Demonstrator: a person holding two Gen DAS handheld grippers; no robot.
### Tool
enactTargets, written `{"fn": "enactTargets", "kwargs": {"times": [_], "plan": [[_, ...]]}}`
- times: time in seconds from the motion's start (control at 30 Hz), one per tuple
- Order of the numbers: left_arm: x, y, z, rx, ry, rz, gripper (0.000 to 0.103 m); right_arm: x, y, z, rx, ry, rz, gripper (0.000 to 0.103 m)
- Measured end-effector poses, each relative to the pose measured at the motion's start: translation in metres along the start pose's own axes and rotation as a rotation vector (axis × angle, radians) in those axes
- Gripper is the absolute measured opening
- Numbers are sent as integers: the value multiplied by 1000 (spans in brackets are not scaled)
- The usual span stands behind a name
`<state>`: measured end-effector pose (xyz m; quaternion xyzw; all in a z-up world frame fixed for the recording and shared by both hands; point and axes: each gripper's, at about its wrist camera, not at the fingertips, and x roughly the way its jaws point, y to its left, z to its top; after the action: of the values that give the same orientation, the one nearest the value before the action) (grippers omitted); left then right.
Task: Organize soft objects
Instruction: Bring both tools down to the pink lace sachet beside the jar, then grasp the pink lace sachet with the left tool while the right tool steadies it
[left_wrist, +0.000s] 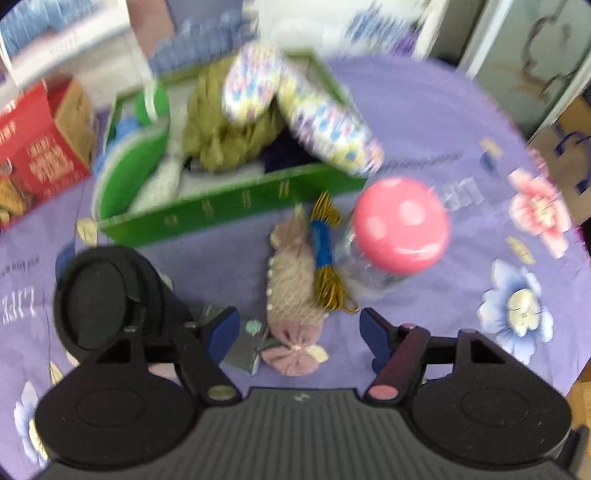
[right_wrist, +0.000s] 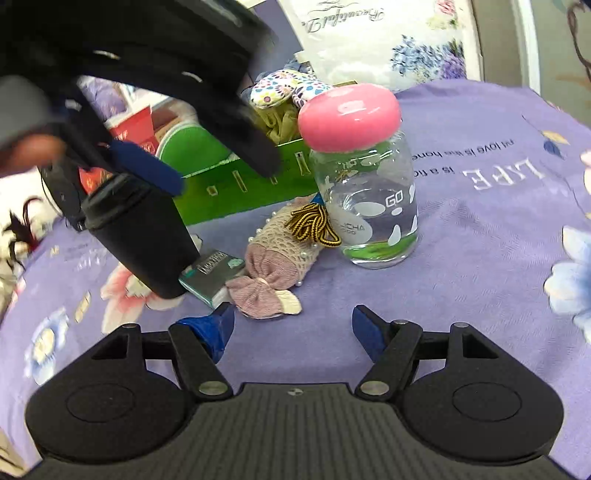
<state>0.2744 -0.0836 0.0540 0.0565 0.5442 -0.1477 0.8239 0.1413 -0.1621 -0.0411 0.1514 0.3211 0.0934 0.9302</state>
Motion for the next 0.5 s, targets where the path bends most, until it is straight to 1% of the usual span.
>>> {"fn": "enactTargets", "kwargs": {"times": [0.03, 0.1, 0.13, 0.17, 0.27, 0.33, 0.43, 0.5], "plan": [[7, 3, 3, 0, 22, -12, 72, 1, 0, 3, 12, -3, 3, 57], [17, 6, 8, -6, 57, -15, 72, 11, 8, 9, 2, -14, -17, 57], [22, 7, 11, -1, 71, -30, 72, 17, 9, 12, -2, -4, -25, 57], [27, 8, 13, -3, 90, -36, 72, 25, 11, 15, 11, 6, -29, 57], [40, 5, 20, 25, 123, -57, 72, 38, 11, 19, 82, -7, -32, 57], [48, 5, 26, 25, 144, -38, 72, 48, 15, 21, 93, 0, -53, 57], [60, 6, 33, 15, 192, -35, 72, 66, 20, 22, 128, -3, -94, 59], [64, 9, 34, 19, 200, -27, 72, 72, 21, 20, 148, -33, -97, 61]]}}
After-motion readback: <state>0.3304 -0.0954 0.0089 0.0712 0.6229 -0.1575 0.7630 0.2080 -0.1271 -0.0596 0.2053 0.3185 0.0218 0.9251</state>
